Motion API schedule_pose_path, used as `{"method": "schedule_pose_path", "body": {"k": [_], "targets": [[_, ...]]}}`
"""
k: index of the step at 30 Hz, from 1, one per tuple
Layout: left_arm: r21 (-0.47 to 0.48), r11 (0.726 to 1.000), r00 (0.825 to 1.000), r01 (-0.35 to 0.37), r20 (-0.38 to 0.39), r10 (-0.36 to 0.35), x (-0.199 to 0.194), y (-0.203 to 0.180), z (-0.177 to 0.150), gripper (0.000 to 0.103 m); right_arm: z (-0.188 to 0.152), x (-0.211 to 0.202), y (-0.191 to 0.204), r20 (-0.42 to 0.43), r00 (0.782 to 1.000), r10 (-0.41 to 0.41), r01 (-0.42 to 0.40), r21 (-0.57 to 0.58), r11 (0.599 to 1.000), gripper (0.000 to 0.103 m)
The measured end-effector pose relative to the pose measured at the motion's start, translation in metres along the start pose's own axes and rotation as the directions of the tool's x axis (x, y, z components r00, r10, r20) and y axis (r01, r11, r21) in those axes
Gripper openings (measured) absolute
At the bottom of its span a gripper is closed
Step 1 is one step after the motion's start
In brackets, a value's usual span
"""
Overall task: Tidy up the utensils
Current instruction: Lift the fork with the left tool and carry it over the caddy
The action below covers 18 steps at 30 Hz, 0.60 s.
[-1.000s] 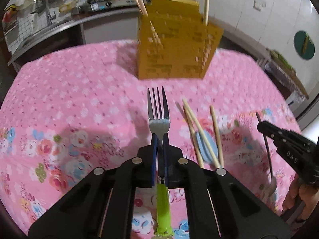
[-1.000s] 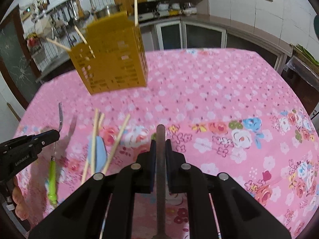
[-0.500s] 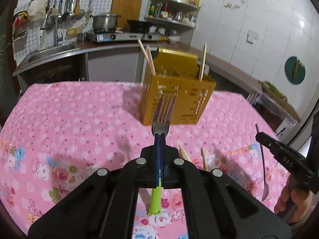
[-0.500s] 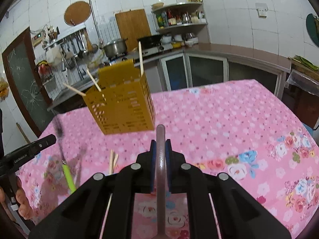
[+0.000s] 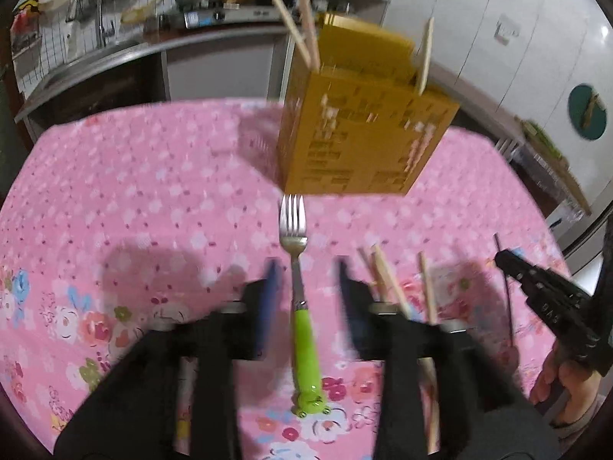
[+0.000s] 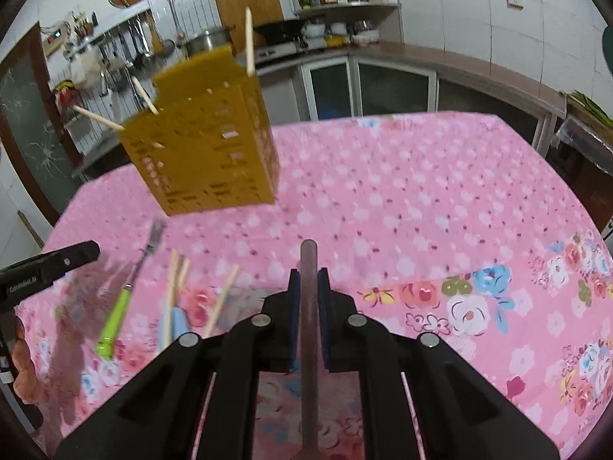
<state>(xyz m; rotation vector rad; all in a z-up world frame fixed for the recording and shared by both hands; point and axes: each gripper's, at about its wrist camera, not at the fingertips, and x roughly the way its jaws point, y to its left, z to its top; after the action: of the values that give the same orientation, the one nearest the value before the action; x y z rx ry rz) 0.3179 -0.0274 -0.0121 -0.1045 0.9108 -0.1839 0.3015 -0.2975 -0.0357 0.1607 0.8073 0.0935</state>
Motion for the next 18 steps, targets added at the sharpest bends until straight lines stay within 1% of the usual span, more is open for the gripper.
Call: {"method": "schedule_pose_path", "body": {"k": [1, 3, 4, 6, 7, 8, 11, 14, 18], "targets": [[-0.002, 1.000, 1.000, -0.014, -0.016, 0.014, 0.008, 0.001, 0.001, 0.048, 0.001, 0.006, -0.001, -0.020, 1.000, -0.011, 0.010, -0.005, 1.000, 0.009], [0.004, 1.000, 0.999, -0.021, -0.039, 0.021, 0.018, 0.001, 0.003, 0.048, 0.003, 0.015, -0.002, -0.036, 0.999, -0.026, 0.025, -0.010, 1.000, 0.009], [0.011, 1.000, 0.998, -0.023, -0.065, 0.023, 0.027, 0.001, 0.004, 0.047, 0.003, 0.018, -0.003, -0.044, 0.998, -0.032, 0.032, -0.014, 0.999, 0.009], [0.026, 0.999, 0.994, -0.028, -0.102, 0.031, 0.040, 0.000, 0.005, 0.031, 0.005, 0.028, -0.004, -0.072, 0.996, -0.046, 0.045, -0.017, 0.999, 0.009], [0.032, 0.999, 0.992, -0.029, -0.122, 0.033, 0.047, 0.000, 0.005, 0.019, 0.006, 0.032, -0.006, -0.085, 0.995, -0.052, 0.051, -0.015, 0.999, 0.009], [0.033, 0.999, 0.990, -0.026, -0.140, 0.031, 0.053, 0.000, 0.006, 0.013, 0.007, 0.036, -0.007, -0.092, 0.994, -0.056, 0.055, -0.013, 0.998, 0.009], [0.049, 0.998, 0.987, -0.038, -0.155, 0.045, 0.062, -0.001, 0.009, 0.011, 0.008, 0.043, -0.009, -0.115, 0.991, -0.064, 0.063, -0.011, 0.998, 0.009], [0.064, 0.997, 0.982, -0.045, -0.178, 0.056, 0.067, -0.001, 0.015, 0.010, 0.009, 0.048, -0.009, -0.136, 0.988, -0.072, 0.070, -0.017, 0.997, 0.009], [0.073, 0.996, 0.974, -0.055, -0.214, 0.069, 0.073, -0.004, 0.022, 0.010, 0.012, 0.056, -0.006, -0.185, 0.979, -0.084, 0.080, -0.028, 0.996, 0.010]]}}
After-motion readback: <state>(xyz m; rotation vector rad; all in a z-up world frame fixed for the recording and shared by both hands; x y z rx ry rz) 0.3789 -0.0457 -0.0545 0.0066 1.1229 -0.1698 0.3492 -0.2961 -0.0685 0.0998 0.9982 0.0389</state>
